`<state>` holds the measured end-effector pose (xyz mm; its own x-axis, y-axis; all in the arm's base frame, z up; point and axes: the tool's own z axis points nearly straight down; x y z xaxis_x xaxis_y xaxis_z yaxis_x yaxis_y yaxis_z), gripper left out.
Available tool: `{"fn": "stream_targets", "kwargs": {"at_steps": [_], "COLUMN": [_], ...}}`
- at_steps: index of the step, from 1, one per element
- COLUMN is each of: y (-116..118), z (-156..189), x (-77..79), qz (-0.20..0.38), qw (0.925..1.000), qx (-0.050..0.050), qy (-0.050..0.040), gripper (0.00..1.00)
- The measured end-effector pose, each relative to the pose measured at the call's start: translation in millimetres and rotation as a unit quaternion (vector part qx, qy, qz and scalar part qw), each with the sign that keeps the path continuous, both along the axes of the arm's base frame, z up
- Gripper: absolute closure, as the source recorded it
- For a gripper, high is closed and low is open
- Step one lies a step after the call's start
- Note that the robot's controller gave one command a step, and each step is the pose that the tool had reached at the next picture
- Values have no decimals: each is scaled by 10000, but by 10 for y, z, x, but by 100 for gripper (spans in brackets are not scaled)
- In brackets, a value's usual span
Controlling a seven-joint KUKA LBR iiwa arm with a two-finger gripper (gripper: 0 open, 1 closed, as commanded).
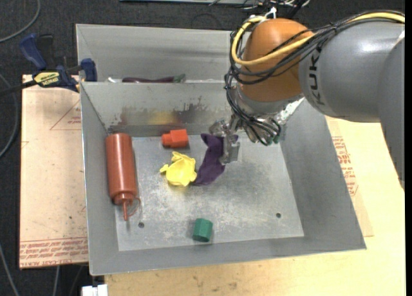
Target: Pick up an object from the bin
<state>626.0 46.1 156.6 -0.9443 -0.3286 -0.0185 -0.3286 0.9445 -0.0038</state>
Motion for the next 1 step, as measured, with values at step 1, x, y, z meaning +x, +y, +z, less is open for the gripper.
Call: {"fn": "stream_targets", "kwargs": {"at_steps": [1], "y": [0], "z": [69], "x": [4], "qz": [0], "qw": [10000], "qx": [0], "qy": [-8], "gripper": [100]}}
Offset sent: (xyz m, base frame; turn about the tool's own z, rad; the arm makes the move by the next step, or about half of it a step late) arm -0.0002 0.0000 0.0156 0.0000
